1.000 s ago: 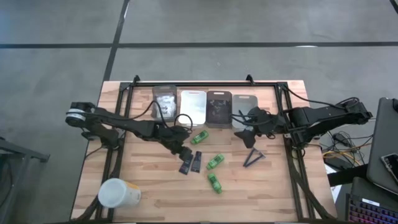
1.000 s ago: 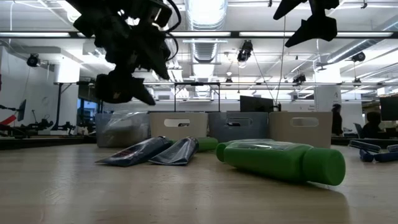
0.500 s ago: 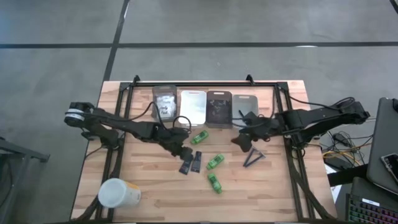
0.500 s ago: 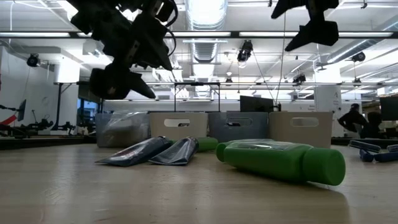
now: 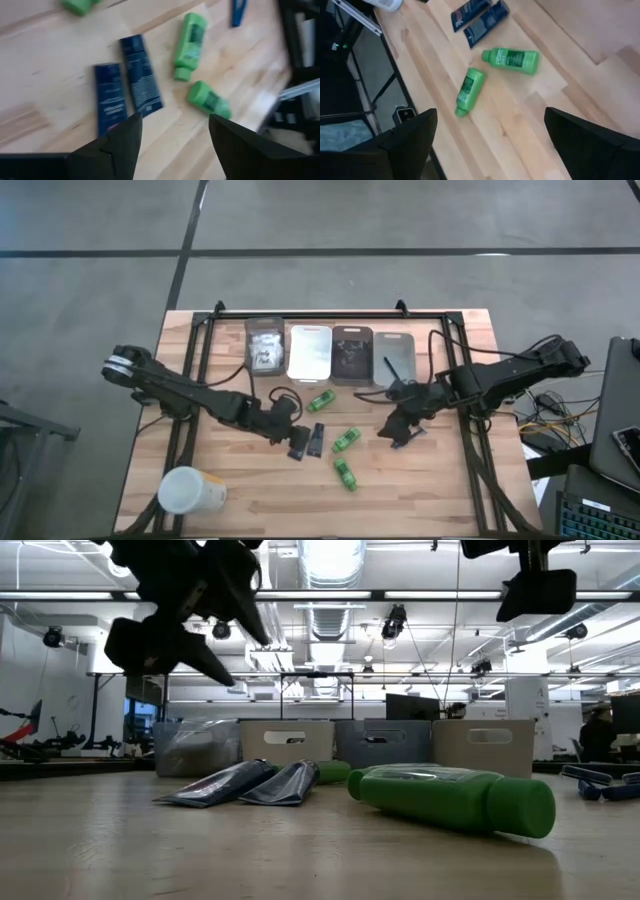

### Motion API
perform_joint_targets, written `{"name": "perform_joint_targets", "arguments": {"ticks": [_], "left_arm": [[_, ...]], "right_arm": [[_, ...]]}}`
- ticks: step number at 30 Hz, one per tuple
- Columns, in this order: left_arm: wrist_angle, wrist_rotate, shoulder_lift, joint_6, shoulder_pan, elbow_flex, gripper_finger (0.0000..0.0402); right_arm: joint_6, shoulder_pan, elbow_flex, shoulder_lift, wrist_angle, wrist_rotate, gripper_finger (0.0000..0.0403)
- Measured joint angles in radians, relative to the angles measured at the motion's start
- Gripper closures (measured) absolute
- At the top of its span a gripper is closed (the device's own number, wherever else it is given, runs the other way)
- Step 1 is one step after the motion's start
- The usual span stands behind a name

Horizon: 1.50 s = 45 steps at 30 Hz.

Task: Pick & Place Travel size toiletries
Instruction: Put the left shave cream into the white bin

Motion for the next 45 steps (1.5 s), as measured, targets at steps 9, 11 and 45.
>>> {"name": "perform_joint_targets", "arguments": {"ticks": [9,11,45], "left_arm": [[-0.143,0.042,0.000,0.129,0.014,0.044,0.0168],[-0.142,0.045,-0.002,0.166,0.019,0.044,0.0168],[-0.156,0.167,-0.359,0.569,0.186,-0.222,0.0168]], "right_arm": [[0.022,0.017,0.000,0.001,0.086,0.066,0.0039],[0.022,0.013,0.000,0.006,0.103,0.091,0.0039],[0.264,0.015,0.174,0.355,0.052,0.011,0.0039]]}}
